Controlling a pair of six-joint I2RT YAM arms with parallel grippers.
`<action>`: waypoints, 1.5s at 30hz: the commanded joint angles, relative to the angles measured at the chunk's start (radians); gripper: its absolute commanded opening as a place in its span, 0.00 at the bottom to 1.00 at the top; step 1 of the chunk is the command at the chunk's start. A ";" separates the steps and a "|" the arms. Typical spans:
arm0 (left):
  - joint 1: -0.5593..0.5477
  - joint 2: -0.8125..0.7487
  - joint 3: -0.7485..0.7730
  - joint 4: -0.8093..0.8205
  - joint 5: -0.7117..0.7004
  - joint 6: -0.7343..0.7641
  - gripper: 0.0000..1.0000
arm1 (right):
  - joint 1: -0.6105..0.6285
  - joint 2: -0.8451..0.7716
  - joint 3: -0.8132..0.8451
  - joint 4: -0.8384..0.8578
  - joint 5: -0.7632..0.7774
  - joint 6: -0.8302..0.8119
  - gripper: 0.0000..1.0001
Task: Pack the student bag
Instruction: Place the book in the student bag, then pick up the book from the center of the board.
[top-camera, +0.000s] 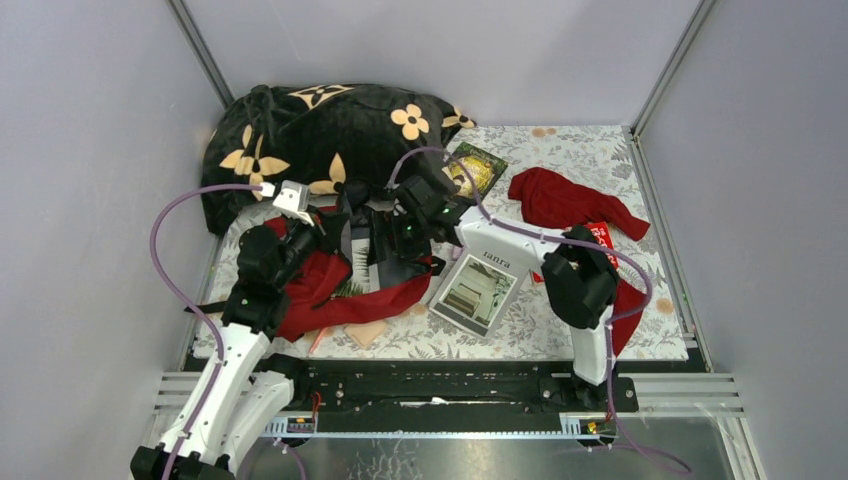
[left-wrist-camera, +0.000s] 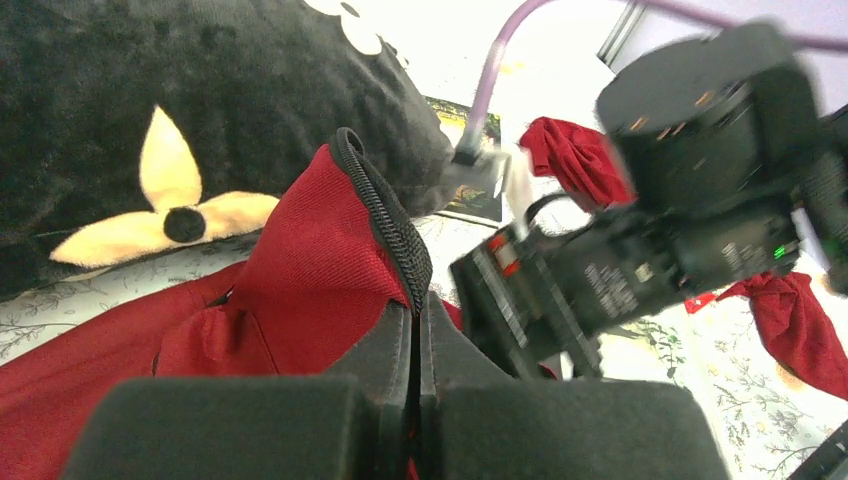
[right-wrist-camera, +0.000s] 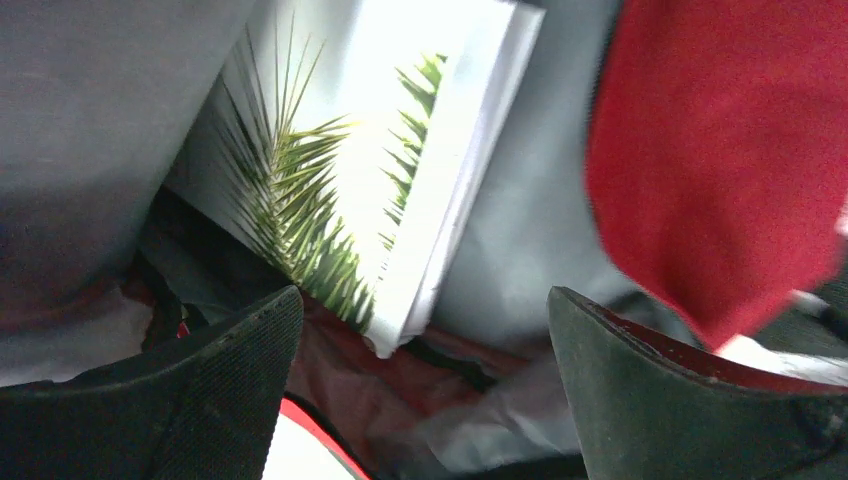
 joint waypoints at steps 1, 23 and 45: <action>0.003 0.019 0.015 0.047 0.025 -0.005 0.00 | -0.087 -0.152 0.041 -0.123 0.172 -0.120 1.00; 0.002 0.025 -0.027 0.050 0.001 -0.112 0.00 | -0.404 -0.919 -0.906 0.030 0.377 0.213 0.97; -0.043 0.234 0.267 -0.258 -0.209 -0.145 0.99 | -0.411 -0.861 -0.960 0.177 0.265 0.212 0.00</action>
